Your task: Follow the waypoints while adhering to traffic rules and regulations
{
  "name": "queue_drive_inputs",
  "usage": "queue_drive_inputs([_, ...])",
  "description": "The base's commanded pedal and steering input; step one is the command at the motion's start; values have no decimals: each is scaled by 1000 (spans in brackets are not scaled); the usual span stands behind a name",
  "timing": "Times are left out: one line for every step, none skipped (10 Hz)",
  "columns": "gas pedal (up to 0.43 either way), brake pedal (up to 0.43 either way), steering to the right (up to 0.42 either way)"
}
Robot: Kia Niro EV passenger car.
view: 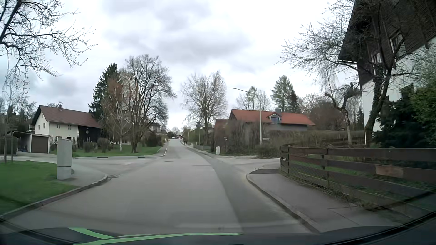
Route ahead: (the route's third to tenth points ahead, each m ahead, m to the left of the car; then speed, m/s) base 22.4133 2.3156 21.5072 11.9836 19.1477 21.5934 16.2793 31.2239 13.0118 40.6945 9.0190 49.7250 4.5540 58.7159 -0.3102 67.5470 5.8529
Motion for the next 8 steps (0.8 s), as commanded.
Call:
queue_drive_inputs([0,0,-10])
queue_drive_inputs([0,0,-12])
queue_drive_inputs([0,0,-14])
queue_drive_inputs([0,0,-15])
queue_drive_inputs([0,0,-15])
queue_drive_inputs([0,0,-15])
queue_drive_inputs([0,0,-15])
queue_drive_inputs([0,0,-16])
